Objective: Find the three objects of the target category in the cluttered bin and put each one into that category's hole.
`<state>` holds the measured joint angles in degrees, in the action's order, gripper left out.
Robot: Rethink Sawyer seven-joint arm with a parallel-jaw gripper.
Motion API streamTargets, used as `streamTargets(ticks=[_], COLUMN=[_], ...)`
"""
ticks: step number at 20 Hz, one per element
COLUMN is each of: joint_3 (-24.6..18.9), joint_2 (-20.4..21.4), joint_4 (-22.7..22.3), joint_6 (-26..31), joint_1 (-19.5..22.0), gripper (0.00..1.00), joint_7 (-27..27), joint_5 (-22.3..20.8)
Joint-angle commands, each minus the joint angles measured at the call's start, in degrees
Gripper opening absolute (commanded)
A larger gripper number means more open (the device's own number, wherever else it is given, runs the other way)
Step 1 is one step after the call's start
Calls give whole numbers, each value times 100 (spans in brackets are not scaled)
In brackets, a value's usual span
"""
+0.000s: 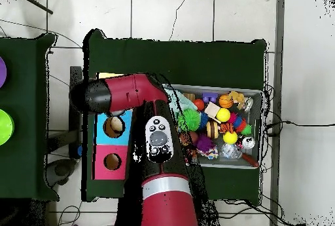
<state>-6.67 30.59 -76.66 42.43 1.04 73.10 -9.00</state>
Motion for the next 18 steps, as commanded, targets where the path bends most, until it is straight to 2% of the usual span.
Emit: streamTargets(ticks=[1, 9, 14, 17, 18], joint_3=[-619, -827, -692, -486, -398], joint_2=[-520, -732, -965, -741, -460], joint_4=[-651, -608, -356, -358, -544], joint_6=[-1039, -1397, -1131, -806, -712], joint_1=[410, 596, 498, 396, 341], gripper=[0, 0, 0, 0, 0], joint_7=[425, 344, 334, 331, 385], joint_5=[-94, -117, -188, -248, -249])
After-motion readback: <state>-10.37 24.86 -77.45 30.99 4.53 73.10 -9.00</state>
